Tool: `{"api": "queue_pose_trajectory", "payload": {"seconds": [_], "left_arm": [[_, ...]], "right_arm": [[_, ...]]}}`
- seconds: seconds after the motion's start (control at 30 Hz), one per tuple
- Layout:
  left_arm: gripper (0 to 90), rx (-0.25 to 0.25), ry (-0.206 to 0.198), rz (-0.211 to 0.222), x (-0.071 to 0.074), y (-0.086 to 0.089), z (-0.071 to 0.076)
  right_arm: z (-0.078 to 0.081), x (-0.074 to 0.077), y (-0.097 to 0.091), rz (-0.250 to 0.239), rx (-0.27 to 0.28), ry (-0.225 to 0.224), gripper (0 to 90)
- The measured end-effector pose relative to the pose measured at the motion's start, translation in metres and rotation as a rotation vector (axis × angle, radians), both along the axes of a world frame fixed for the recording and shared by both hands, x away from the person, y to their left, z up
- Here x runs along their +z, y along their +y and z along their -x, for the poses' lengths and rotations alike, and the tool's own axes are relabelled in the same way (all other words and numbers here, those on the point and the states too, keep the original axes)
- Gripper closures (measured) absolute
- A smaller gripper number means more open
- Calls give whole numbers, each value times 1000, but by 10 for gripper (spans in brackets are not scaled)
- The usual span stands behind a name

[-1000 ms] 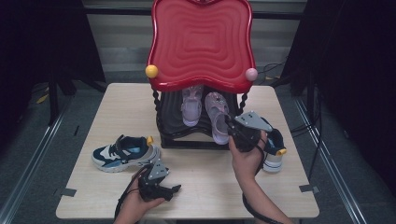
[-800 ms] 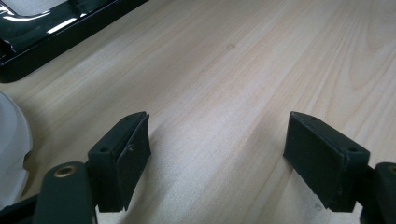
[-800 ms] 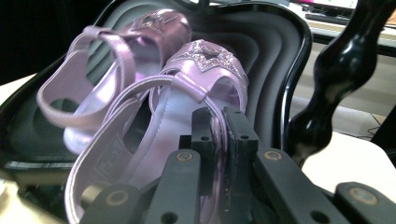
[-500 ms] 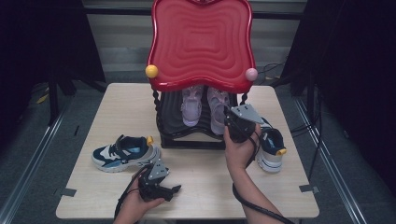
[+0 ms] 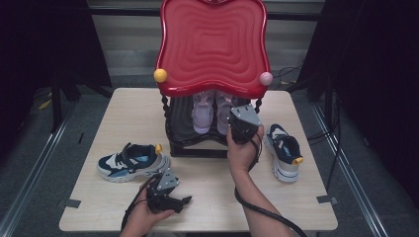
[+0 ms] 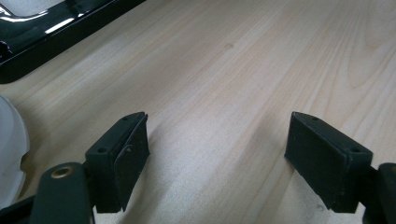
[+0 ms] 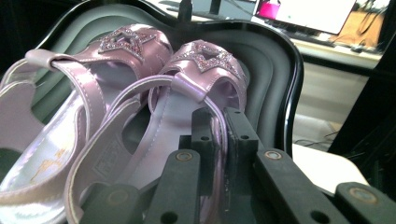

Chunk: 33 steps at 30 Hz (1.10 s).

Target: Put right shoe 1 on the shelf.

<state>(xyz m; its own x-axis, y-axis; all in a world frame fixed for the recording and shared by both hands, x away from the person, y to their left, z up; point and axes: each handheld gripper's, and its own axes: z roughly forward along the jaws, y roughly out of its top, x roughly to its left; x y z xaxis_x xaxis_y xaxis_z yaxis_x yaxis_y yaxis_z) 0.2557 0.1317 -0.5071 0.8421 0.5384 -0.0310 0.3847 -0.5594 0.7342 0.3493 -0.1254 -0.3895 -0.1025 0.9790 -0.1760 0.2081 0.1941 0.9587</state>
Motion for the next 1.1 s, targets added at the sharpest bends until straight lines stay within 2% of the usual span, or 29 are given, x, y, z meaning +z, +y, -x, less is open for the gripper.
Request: {"api": "queue_pose_trajectory", "payload": {"seconds": [0.2,0.33,0.57,0.73,0.8,0.93,1.03,1.1], "left_arm": [[209,-4,-2,2,0,0,0],[209,-4,-5,5,-1,-1,0],[209,-11,-6,-5,0,0,0],[209,-14,-4,-3,0,0,0],[209,-14,-2,-2,0,0,0],[208,-15,-2,-3,0,0,0],[208,-15,-2,-2,0,0,0],[208,-14,-1,-4,0,0,0]], "right_arm": [[-9,-9,-1,-8,-13,2,835],[-8,-14,2,13,0,-2,832],[-5,-24,7,7,13,1,818],[-6,-22,5,25,20,22,809],[-7,-21,5,24,31,30,786],[-4,-18,2,17,53,21,655],[-1,-15,-1,19,75,24,608],[2,-12,-4,0,103,30,587]]}}
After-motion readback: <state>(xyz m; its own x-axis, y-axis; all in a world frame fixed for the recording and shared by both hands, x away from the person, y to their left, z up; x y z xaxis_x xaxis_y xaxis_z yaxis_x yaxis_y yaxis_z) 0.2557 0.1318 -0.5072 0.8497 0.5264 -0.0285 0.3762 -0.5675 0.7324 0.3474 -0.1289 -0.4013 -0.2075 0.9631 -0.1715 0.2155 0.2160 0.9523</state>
